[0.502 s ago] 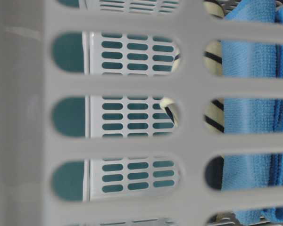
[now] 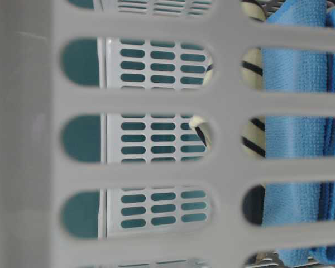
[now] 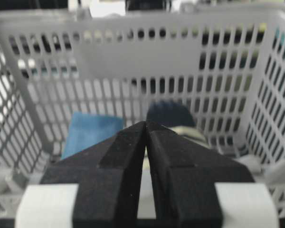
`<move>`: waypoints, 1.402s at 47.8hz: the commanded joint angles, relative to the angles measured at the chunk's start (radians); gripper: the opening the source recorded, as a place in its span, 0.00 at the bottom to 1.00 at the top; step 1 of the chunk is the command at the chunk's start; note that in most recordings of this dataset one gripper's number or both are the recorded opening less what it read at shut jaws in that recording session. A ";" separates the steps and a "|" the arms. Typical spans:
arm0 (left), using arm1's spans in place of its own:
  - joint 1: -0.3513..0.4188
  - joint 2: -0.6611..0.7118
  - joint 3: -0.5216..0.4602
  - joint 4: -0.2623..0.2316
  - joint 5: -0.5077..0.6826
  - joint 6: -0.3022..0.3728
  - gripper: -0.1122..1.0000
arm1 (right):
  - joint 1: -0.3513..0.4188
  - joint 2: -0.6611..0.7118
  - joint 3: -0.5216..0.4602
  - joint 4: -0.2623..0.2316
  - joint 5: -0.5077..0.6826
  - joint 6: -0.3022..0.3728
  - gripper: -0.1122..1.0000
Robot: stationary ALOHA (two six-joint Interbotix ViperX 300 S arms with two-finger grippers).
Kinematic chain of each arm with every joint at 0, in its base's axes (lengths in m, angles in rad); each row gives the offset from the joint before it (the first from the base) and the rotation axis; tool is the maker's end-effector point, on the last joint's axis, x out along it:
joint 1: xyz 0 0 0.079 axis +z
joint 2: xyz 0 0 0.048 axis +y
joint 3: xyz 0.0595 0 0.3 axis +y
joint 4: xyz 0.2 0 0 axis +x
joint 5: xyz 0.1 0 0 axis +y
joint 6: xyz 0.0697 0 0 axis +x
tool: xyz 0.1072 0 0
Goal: Pick up the blue cloth from the shopping basket with the left arm.
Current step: 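Move the left gripper over the basket toward the blue cloth, then lower the open left gripper onto the blue cloth and close it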
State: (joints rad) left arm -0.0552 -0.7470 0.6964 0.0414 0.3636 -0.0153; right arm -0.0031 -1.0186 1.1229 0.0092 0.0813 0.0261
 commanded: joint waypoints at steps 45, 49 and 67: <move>-0.109 0.802 -0.658 0.005 0.437 -0.152 0.92 | 0.005 -0.081 -0.063 0.003 0.129 -0.005 0.79; -0.126 0.848 -0.664 0.005 0.436 -0.160 0.90 | 0.005 -0.081 -0.061 0.003 0.129 -0.005 0.79; -0.137 0.959 -0.624 0.005 0.420 -0.160 0.90 | 0.005 -0.086 -0.049 0.003 0.127 -0.005 0.79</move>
State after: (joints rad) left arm -0.1963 0.2040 0.0675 0.0414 0.7915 -0.1764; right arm 0.0000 -1.1106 1.0830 0.0107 0.2194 0.0230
